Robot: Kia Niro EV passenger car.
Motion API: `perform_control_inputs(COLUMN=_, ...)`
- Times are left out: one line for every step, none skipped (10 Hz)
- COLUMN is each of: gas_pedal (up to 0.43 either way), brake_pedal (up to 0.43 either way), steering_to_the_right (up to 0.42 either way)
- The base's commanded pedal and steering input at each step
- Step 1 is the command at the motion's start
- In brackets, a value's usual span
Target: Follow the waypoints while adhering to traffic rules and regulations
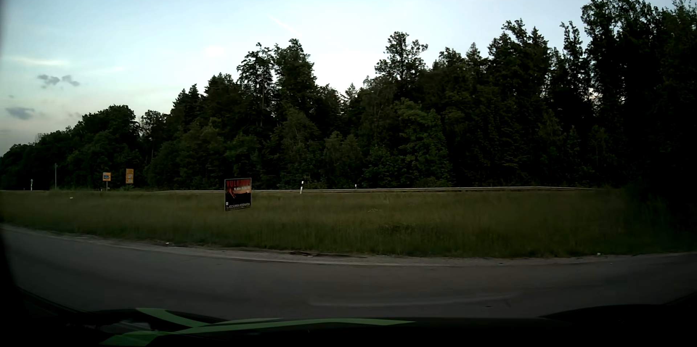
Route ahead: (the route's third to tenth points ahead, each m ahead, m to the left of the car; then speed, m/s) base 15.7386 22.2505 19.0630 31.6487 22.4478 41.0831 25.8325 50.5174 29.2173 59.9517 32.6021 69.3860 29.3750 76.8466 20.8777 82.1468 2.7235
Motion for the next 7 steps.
perform_control_inputs(gas_pedal=0.150, brake_pedal=0.000, steering_to_the_right=-0.480)
perform_control_inputs(gas_pedal=0.138, brake_pedal=0.000, steering_to_the_right=-0.501)
perform_control_inputs(gas_pedal=0.138, brake_pedal=0.000, steering_to_the_right=-0.524)
perform_control_inputs(gas_pedal=0.138, brake_pedal=0.000, steering_to_the_right=-0.542)
perform_control_inputs(gas_pedal=0.138, brake_pedal=0.000, steering_to_the_right=-0.552)
perform_control_inputs(gas_pedal=0.138, brake_pedal=0.000, steering_to_the_right=-0.555)
perform_control_inputs(gas_pedal=0.138, brake_pedal=0.000, steering_to_the_right=-0.555)
